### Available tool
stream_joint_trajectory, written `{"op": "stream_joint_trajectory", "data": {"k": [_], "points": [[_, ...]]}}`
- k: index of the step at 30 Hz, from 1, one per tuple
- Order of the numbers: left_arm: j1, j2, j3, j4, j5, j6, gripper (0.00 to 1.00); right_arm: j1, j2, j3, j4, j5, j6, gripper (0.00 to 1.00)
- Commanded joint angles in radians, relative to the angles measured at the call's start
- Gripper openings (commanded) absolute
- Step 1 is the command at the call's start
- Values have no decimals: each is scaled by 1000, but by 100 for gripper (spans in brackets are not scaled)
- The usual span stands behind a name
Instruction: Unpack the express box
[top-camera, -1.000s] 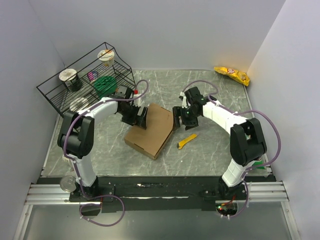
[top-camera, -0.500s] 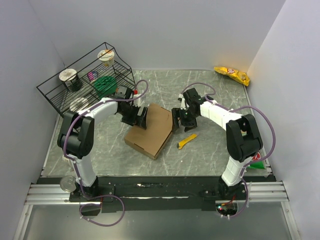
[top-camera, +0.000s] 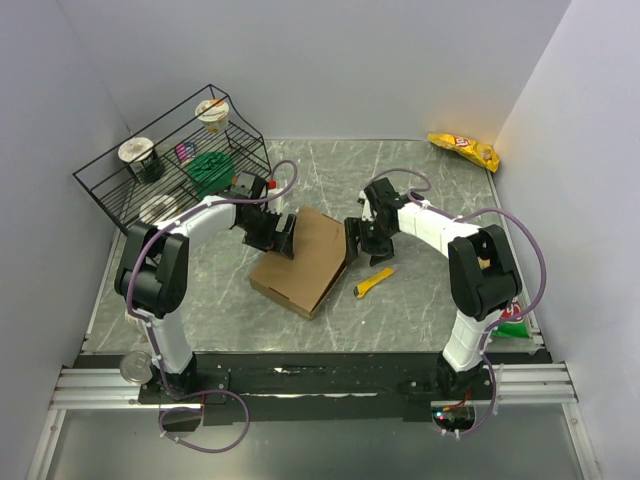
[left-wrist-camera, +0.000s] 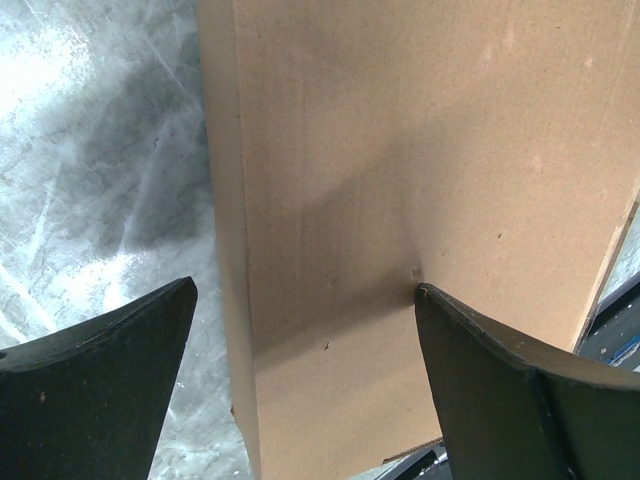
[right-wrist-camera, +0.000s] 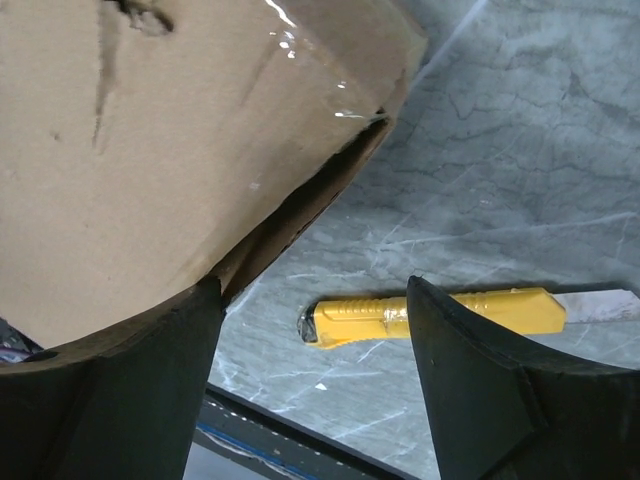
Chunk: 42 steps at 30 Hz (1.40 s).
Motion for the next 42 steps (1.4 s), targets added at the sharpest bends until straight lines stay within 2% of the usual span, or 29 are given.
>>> {"op": "stream_joint_trajectory", "data": {"k": [1, 6, 13, 17, 24, 28, 36, 42], "points": [[-19, 6, -14, -4, -36, -10, 97, 3, 11, -57, -39, 99, 19, 79], [-19, 9, -22, -4, -53, -10, 96, -16, -40, -130, -76, 122, 19, 77], [-19, 12, -31, -4, -51, -10, 97, -53, -46, -150, -82, 140, 9, 75], [-19, 15, -10, -4, -51, -5, 96, -54, -72, -118, -70, 146, -17, 75], [-21, 15, 32, -18, -50, 10, 96, -54, -258, 6, -104, 143, -158, 74], [-21, 13, 35, -18, -33, 13, 96, -56, -281, 12, -75, 58, -173, 72], [-21, 7, 58, -33, -11, 23, 96, -85, -198, -61, -36, -120, -63, 49], [-21, 24, 71, -49, 10, 27, 97, -151, -94, -78, -4, -214, -24, 48]]}}
